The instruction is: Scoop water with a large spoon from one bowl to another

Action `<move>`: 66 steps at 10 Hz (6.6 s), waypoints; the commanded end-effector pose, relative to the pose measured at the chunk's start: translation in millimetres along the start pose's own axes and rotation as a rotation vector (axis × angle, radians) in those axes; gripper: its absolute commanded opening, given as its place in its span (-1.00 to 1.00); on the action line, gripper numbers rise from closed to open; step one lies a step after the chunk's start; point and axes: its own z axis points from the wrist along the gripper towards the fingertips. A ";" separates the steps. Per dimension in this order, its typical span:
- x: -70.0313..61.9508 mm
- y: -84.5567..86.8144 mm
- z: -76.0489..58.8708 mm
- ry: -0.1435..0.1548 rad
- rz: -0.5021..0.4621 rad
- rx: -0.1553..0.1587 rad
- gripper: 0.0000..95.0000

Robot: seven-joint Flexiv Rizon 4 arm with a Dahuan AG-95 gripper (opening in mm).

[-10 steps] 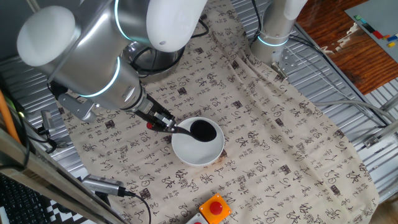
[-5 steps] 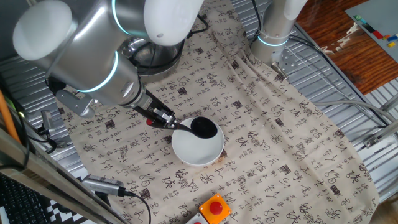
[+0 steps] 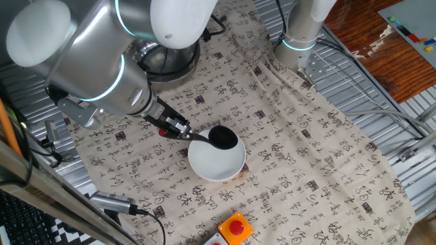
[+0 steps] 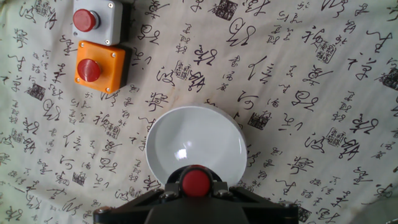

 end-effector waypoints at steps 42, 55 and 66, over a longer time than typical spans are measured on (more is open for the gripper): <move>0.6 -0.8 -5.2 -0.016 0.040 0.021 -1.00; 12.2 -18.7 -7.6 -0.006 0.004 0.031 -1.00; 27.5 -47.6 -8.8 0.005 -0.056 0.042 -1.00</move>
